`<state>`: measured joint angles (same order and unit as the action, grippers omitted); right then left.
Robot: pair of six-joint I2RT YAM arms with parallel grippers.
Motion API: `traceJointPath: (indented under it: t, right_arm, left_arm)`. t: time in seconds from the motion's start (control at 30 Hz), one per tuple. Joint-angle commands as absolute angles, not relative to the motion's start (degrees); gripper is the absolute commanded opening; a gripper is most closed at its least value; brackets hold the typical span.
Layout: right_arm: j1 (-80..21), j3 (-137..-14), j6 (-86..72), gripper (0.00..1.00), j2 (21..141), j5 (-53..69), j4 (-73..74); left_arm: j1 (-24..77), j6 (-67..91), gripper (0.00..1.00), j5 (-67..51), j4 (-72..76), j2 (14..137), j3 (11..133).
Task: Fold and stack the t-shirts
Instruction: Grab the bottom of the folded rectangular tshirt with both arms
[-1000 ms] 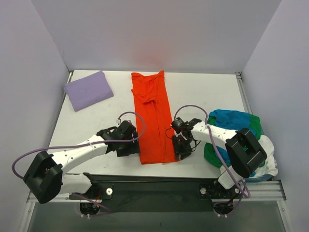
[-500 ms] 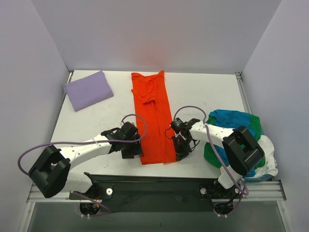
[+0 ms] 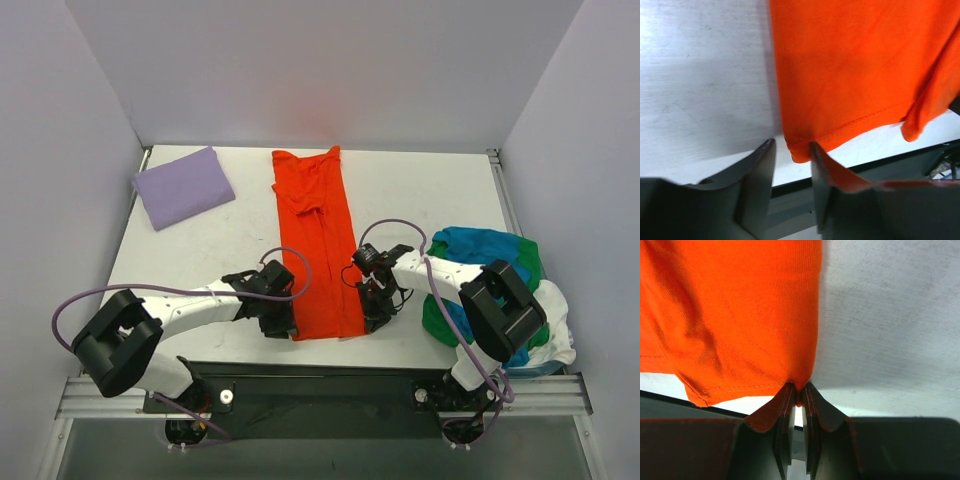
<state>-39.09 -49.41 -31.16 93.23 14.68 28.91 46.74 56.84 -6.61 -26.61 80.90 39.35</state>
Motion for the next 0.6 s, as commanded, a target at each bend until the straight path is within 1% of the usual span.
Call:
traceJointPath:
  t: [0.0, 0.07, 0.2, 0.57]
  right_arm:
    - [-39.29, -49.92, -30.23, 0.12, 94.22, 13.54, 30.67]
    - [-39.29, -49.75, -30.15, 0.12, 94.13, 13.54, 30.76]
    - [-39.2, -49.48, -30.15, 0.12, 93.96, 13.45, 30.67]
    - [-39.29, -49.4, -30.5, 0.11, 93.34, 13.45, 30.85]
  left_arm:
    - [47.46, 57.92, 0.41, -5.89, -27.51, 82.27, 39.81]
    - [47.64, 58.09, 0.36, -5.1, -28.82, 82.27, 39.99]
    - [47.81, 58.36, 0.33, -5.01, -28.65, 82.35, 39.64]
    - [48.25, 58.97, 0.32, -7.47, -25.14, 82.97, 37.88]
